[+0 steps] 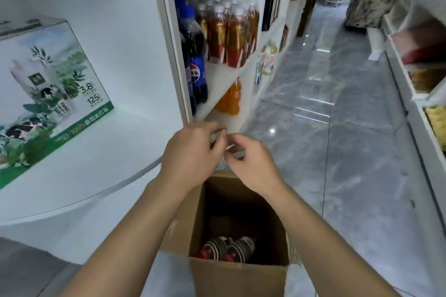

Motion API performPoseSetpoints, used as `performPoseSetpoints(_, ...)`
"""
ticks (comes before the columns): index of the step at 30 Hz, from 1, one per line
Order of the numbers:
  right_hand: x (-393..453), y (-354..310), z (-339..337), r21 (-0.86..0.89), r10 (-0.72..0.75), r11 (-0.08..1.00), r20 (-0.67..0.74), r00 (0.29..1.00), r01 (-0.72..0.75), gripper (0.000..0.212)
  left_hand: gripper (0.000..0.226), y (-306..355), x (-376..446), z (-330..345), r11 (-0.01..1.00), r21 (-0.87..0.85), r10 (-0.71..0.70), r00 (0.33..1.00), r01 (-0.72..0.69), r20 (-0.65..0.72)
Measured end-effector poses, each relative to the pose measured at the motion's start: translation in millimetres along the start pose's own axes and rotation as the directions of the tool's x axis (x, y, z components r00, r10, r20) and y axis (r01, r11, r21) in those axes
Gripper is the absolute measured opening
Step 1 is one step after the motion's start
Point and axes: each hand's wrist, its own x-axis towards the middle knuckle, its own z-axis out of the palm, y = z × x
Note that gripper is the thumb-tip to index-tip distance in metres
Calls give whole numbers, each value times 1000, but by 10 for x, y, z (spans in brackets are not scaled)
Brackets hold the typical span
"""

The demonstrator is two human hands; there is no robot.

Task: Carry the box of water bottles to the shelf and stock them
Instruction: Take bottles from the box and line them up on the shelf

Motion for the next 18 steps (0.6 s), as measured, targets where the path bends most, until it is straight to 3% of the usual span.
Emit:
performPoseSetpoints(5, -210, 588, 459, -193, 183, 973, 291, 939, -130, 36, 28, -328, -222, 471, 995, 6, -101, 987, 101, 121)
performPoseSetpoints(9, -437, 997, 988, -501, 410, 861, 592, 694, -82, 53, 29, -446, -402, 686, 991, -14, -127, 978, 131, 168)
performPoseSetpoints(12, -659, 1207, 1364, -559, 483, 828, 691, 538, -25, 53, 30, -538, -491, 783, 990, 6, -138, 969, 140, 205)
performPoseSetpoints(15, -716, 1324, 1570, -554, 502, 832, 750, 431, -5, 45, 30, -656, -526, 839, 988, 6, -149, 964, 152, 222)
performPoseSetpoints(18, -697, 1343, 1612, -565, 501, 822, 773, 388, 64, 43, 29, -701, -557, 876, 987, -7, -157, 961, 163, 229)
